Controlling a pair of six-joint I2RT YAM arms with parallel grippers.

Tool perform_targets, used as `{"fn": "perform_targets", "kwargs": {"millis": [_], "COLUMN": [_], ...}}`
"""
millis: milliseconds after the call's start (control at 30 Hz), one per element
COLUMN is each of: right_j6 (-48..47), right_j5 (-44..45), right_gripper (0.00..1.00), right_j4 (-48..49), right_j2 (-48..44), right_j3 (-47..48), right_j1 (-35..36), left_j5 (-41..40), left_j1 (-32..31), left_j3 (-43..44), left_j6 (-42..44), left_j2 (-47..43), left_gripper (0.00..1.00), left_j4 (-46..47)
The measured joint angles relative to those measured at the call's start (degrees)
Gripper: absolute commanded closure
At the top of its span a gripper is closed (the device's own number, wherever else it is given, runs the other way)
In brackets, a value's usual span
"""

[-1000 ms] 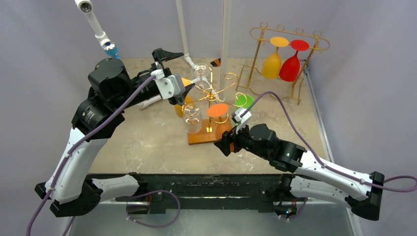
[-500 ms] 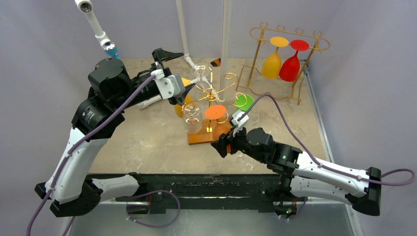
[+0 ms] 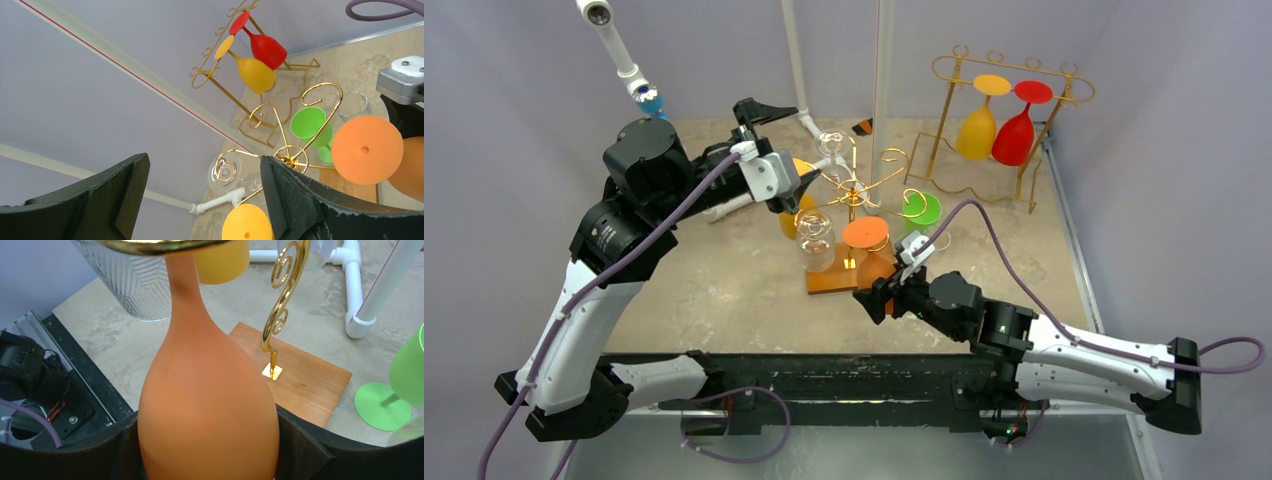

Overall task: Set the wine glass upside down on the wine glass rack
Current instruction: Turn the wine glass upside down at the wine rack.

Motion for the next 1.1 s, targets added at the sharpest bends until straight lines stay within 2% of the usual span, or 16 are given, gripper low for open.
{"fn": "perform_targets", "kwargs": {"millis": [467, 900, 967, 1033, 1100], "right_j6": [-0.8, -6.2, -6.1, -5.9, -5.4], "right_j5": [0.2, 4.0, 4.4, 4.6, 5.0], "right_gripper": [0.75, 0.7, 0.63, 0.43, 0.18], "right_j4": [2.1, 14.0, 15.3, 16.2, 17.4], "right_j2": [-2.8, -5.0, -5.7, -5.8, -5.6], "right_j3": [-2.3, -9.7, -10.9, -11.5, -12.1], "right_j1": [1.1, 1.2, 1.2, 1.2, 1.2], "left_j5": [0.0, 0.0, 0.0, 0.0, 0.0], "left_j1": [0.0, 0.0, 0.0, 0.0, 0.0], "left_j3": [0.0, 0.0, 0.0, 0.0, 0.0], "left_j6": [0.0, 0.0, 0.0, 0.0, 0.0], "left_j2": [0.0, 0.5, 0.5, 0.5, 0.6], "left_gripper": [0.14, 0.14, 0.14, 0.14, 0.14], "left_j4": [0.0, 0.0, 0.0, 0.0, 0.0]}}
